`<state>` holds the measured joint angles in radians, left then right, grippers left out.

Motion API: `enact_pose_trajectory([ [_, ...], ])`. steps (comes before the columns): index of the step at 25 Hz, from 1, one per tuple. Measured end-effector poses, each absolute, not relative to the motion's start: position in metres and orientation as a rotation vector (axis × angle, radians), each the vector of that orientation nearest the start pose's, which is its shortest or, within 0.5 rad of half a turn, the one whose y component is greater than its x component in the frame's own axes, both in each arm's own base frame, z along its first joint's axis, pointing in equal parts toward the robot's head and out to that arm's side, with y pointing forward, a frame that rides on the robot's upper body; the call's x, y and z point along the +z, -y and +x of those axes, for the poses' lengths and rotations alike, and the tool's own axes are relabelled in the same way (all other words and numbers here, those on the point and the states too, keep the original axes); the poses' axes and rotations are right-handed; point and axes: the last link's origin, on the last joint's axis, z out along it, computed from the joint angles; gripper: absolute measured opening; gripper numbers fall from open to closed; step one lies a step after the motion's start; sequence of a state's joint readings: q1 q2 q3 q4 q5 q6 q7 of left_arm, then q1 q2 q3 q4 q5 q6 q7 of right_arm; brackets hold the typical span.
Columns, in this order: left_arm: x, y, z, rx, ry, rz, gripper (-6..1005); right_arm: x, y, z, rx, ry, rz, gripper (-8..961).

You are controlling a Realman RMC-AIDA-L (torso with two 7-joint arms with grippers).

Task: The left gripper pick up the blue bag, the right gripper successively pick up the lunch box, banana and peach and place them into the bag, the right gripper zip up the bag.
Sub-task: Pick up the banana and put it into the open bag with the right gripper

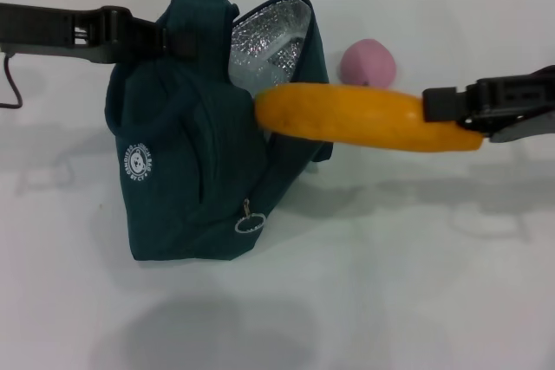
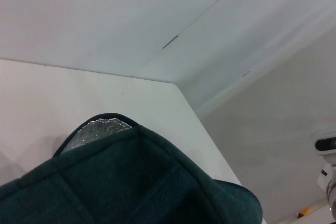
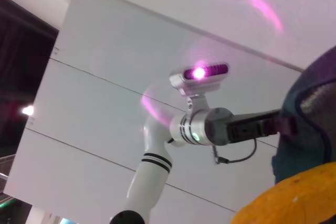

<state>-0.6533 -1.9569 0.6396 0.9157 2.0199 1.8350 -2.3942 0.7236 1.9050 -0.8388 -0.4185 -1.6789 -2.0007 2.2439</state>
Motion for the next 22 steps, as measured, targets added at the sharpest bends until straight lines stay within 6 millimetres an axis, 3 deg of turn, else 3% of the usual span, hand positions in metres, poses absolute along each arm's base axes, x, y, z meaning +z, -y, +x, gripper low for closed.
enact_pose_trajectory([
  [22,0.095,-0.354,-0.209,-0.765,1.521,-2.648,36,0.016,-0.331,0.18,1.006,-1.804,-2.951,427],
])
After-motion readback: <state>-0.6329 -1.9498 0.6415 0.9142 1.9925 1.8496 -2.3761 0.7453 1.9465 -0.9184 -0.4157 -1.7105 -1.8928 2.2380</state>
